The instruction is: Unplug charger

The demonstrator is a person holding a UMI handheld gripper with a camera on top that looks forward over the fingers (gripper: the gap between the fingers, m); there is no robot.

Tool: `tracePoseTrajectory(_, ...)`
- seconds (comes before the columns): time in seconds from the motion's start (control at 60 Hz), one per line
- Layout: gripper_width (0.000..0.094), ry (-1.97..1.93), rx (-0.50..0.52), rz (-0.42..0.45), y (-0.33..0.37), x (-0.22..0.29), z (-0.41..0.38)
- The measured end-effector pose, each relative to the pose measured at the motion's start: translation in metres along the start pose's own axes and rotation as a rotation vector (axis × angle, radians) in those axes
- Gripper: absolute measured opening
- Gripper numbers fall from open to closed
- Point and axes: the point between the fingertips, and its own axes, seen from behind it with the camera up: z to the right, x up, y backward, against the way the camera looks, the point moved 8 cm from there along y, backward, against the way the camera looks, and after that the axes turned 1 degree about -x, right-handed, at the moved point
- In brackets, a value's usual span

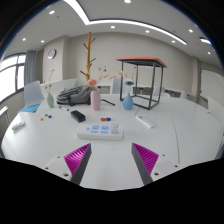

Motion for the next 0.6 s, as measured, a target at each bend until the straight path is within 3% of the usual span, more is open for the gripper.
tracePoseTrajectory(0.35,0.0856,0.011,0.017,0.030,-0.124,0.019,0.010)
tracePoseTrajectory(0.6,0.0856,0.031,0.032,0.004,-0.192,0.034,0.012)
